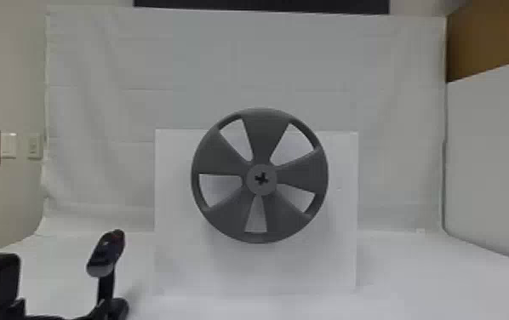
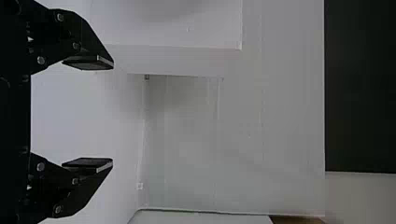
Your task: Grasp the drill and bring into the middle of wheel
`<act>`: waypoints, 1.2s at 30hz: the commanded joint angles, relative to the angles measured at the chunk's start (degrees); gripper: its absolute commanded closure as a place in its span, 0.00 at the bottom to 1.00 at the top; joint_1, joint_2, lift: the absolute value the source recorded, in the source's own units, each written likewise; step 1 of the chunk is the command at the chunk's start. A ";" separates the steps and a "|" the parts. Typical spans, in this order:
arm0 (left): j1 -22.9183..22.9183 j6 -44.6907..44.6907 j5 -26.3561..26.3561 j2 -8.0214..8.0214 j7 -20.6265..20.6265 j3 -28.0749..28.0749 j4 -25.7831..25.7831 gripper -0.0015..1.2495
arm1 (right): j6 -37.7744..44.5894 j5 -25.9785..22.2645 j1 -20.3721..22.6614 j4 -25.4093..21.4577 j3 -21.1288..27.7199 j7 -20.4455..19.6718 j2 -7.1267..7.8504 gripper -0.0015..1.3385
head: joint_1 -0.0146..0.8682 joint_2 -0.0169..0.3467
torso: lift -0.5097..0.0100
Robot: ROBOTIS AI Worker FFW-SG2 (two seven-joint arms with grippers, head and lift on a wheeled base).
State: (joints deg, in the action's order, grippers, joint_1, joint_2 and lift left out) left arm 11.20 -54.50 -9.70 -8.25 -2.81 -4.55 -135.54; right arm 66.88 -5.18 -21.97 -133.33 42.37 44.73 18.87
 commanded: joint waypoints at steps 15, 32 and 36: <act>1.72 -3.77 -0.23 -0.01 0.00 0.59 -0.08 0.05 | 0.71 -0.18 -0.17 0.00 -0.27 0.00 0.29 0.39 | 0.02 0.05 | 0.20; 4.35 -9.13 0.91 0.08 0.00 1.74 -0.08 0.05 | 0.71 -0.18 -0.17 0.00 -0.97 0.00 0.55 0.39 | 0.02 0.05 | 0.20; 5.23 -11.59 1.00 0.08 0.00 1.74 -0.08 0.06 | 0.71 -0.09 -0.17 0.00 -1.23 0.00 0.55 0.39 | 0.02 0.05 | 0.20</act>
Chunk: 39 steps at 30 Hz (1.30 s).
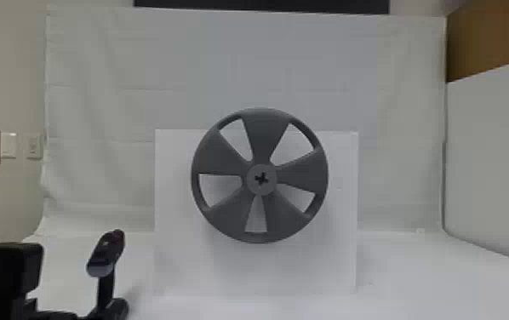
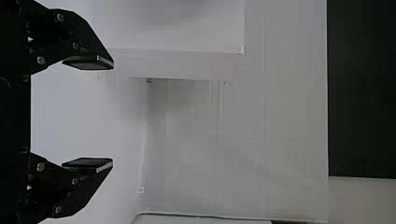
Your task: Grasp the drill and bring into the middle of wheel
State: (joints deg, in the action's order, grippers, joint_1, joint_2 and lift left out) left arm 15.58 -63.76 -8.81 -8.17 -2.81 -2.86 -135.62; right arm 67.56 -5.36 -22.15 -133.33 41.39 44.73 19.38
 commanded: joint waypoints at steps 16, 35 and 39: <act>1.56 -4.44 0.37 0.35 0.00 -0.31 0.09 0.06 | -0.06 0.26 0.00 0.00 -0.60 0.00 0.14 0.39 | 0.02 0.05 | 0.20; 2.70 10.50 -2.61 0.70 0.00 0.66 12.57 0.07 | 0.46 1.14 0.00 0.09 -1.57 0.00 0.40 0.39 | 0.02 0.05 | 0.20; 3.05 13.66 -1.73 0.70 0.00 1.45 15.73 0.07 | 0.55 1.23 -0.09 0.09 -1.83 0.00 0.49 0.39 | 0.02 0.05 | 0.20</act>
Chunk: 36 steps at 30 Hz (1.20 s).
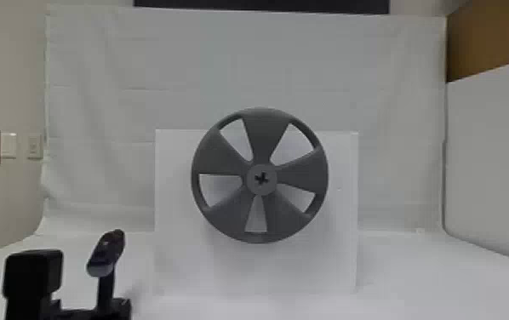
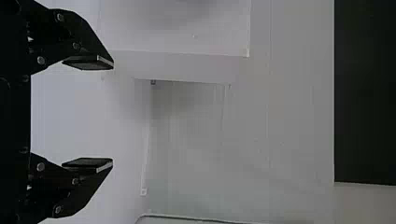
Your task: Grasp the drill and bring into the middle of wheel
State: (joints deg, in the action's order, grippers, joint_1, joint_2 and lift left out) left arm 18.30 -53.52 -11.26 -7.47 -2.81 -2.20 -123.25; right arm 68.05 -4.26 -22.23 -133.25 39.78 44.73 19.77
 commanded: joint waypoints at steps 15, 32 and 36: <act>2.44 14.93 2.03 0.44 -0.53 1.76 14.09 0.09 | 0.24 0.48 -0.01 0.09 -0.85 0.00 0.27 0.39 | 0.02 0.05 | 0.20; 7.10 17.83 3.78 0.61 -1.23 2.99 20.42 0.09 | 0.42 0.74 -0.09 0.18 -1.46 0.00 0.54 0.39 | 0.02 0.05 | 0.20; 7.54 18.98 3.78 0.61 -1.67 3.08 21.74 0.09 | 0.42 0.74 -0.09 0.18 -1.55 0.00 0.54 0.39 | 0.02 0.05 | 0.20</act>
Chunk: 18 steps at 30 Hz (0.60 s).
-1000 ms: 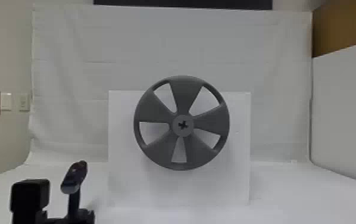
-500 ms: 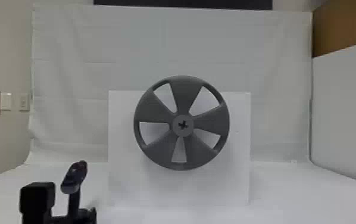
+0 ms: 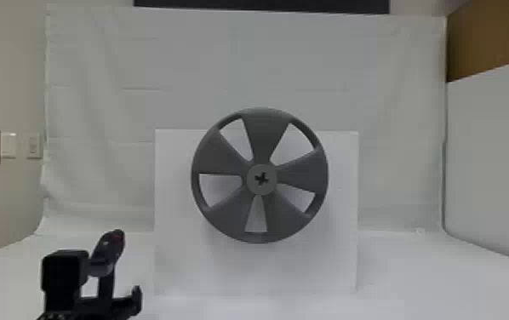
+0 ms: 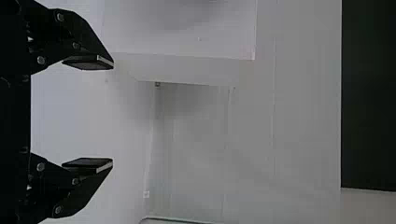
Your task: Grasp the drill and bring into the middle of wheel
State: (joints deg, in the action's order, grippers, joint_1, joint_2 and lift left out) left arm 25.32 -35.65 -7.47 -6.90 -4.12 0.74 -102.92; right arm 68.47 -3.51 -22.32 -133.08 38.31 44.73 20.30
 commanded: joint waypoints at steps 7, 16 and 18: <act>1.75 2.43 0.00 0.14 -1.41 0.57 3.34 0.09 | 0.18 0.00 0.09 0.01 -0.17 0.00 0.09 0.39 | 0.02 0.05 | 0.20; 2.98 3.31 0.53 0.22 -1.68 0.75 5.62 0.10 | 0.26 0.00 0.09 0.01 -0.52 0.00 0.44 0.39 | 0.02 0.05 | 0.20; 3.16 3.31 0.62 0.22 -1.77 0.75 5.98 0.10 | 0.26 0.00 0.09 0.01 -0.52 0.00 0.44 0.39 | 0.02 0.05 | 0.20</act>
State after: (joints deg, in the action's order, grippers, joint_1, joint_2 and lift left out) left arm 28.14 -32.60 -7.06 -6.68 -5.81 1.48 -97.70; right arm 68.70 -3.51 -22.23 -133.07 37.86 44.73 20.68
